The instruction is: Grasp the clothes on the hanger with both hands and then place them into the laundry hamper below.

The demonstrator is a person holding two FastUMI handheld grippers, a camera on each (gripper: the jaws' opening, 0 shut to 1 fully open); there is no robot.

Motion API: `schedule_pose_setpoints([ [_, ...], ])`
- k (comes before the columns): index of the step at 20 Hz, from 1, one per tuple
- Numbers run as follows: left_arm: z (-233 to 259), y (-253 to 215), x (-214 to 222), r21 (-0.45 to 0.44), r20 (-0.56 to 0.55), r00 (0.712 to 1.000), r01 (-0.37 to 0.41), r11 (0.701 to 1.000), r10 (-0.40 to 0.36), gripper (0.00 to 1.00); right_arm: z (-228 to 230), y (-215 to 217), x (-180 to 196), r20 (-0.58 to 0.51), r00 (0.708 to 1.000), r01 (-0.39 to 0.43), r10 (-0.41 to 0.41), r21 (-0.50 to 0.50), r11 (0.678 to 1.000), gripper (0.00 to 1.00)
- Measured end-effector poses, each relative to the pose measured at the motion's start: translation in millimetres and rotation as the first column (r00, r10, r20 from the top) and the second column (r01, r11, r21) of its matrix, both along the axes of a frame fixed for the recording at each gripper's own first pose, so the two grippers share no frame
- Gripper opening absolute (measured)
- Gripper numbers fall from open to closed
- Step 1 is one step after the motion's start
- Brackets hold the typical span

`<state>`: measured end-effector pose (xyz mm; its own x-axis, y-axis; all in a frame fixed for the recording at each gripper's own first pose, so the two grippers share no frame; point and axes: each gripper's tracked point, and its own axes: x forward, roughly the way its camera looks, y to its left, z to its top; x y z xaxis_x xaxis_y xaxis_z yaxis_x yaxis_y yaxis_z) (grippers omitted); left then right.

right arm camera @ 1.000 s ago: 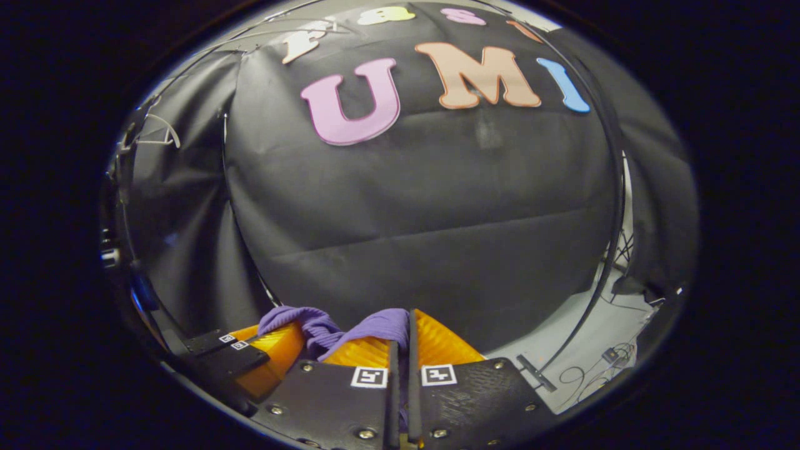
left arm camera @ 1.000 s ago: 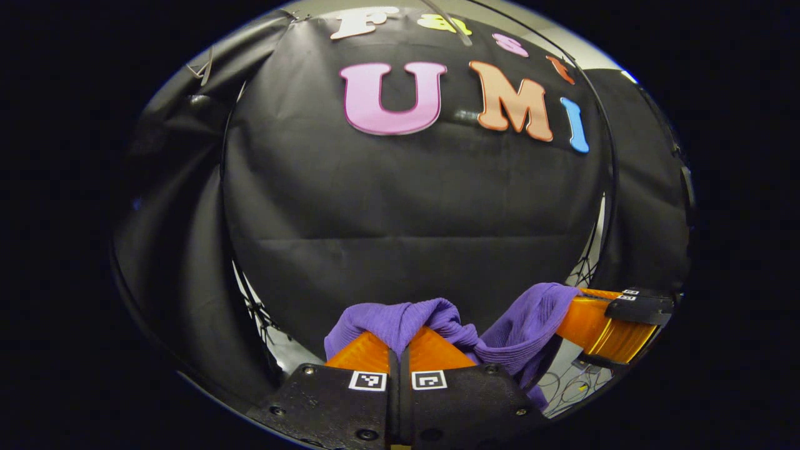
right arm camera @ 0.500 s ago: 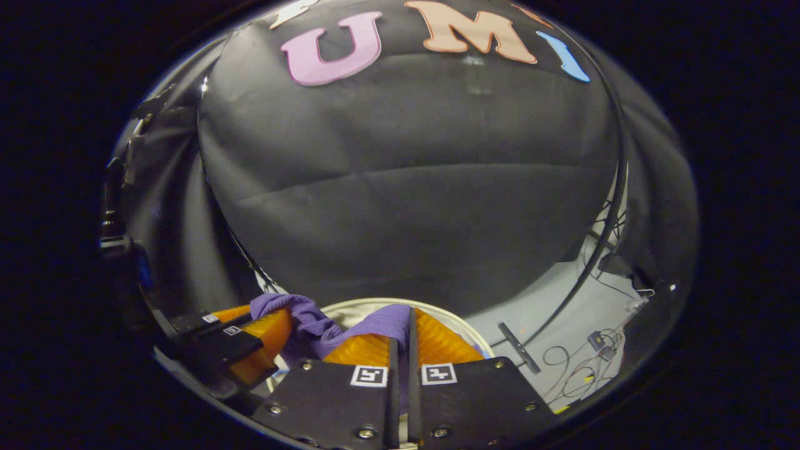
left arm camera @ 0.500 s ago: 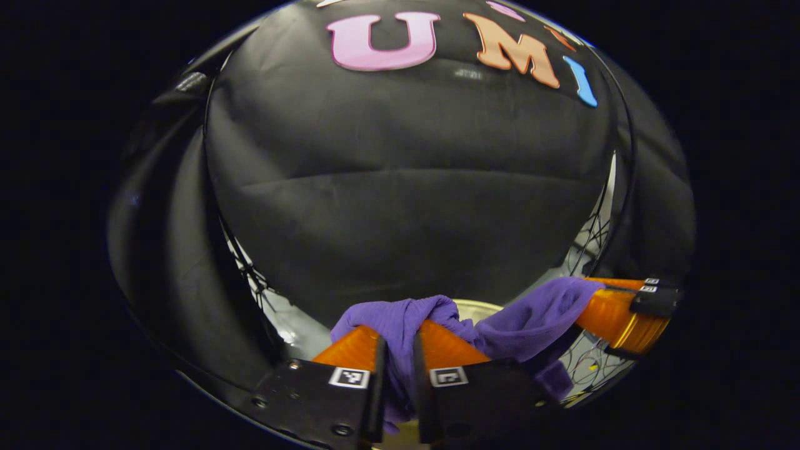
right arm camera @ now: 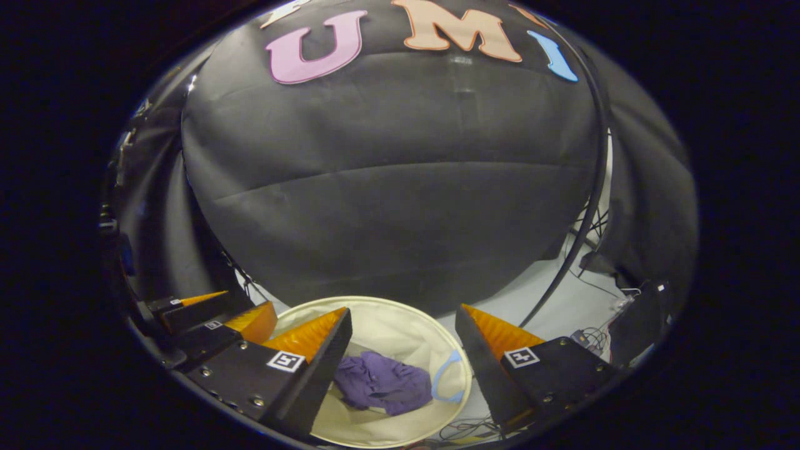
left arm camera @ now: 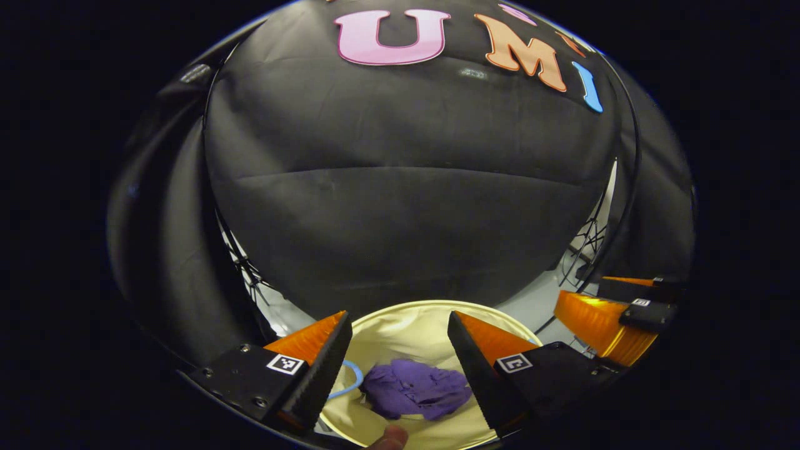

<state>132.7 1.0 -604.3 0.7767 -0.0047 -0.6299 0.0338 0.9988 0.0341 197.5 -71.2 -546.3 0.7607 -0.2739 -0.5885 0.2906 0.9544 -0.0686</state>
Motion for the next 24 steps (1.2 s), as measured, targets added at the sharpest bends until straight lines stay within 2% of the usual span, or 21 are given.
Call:
schedule_pose_setpoints([
  [3,21.8,3.6,2.3,0.02,0.03,1.0,0.006,1.0,-0.006,0.98,22.9,6.8,1.8,0.039,0.999,-0.007,0.007,-0.01,1.0,1.0],
  [4,29.4,4.9,2.5,0.014,0.049,0.999,0.004,1.0,-0.005,0.97,28.8,8.7,1.0,0.047,0.999,-0.007,0.008,-0.021,1.0,0.96],
  [5,39.2,4.0,0.9,0.007,0.064,0.998,0.004,1.0,-0.004,0.97,36.9,12.1,0.3,0.055,0.998,-0.012,0.013,-0.027,1.0,0.96],
  [6,49.0,1.3,0.0,0.004,0.08,0.997,0.009,1.0,-0.009,0.96,43.7,16.8,0.0,0.066,0.998,-0.018,0.02,-0.03,0.999,1.0],
  [13,124.8,3.1,-5.8,0.013,0.189,0.982,-0.007,1.0,0.004,0.96,111.6,39.3,-9.5,0.171,0.985,-0.028,0.032,-0.026,0.999,1.0],
  [15,150.5,-5.1,-8.4,-0.004,0.218,0.976,0.015,1.0,-0.014,0.96,135.9,46.1,-13.9,0.2,0.978,-0.043,0.049,-0.034,0.998,1.0],
  [19,205.1,-12.3,-23.8,-0.007,0.28,0.959,0.055,0.998,-0.051,0.96,186.8,54.3,-34.8,0.244,0.967,-0.051,0.07,-0.085,0.995,1.0],
  [23,254.5,-1.2,-36.4,0.004,0.305,0.952,0.024,1.0,-0.024,0.99,244.7,60.5,-62.3,0.309,0.949,-0.028,0.053,-0.086,0.996,1.0],
  [24,270.4,2.1,-42.1,0.005,0.318,0.948,0.025,1.0,-0.026,0.98,258.2,62.3,-69.3,0.322,0.945,-0.024,0.051,-0.087,0.996,1.0],
])
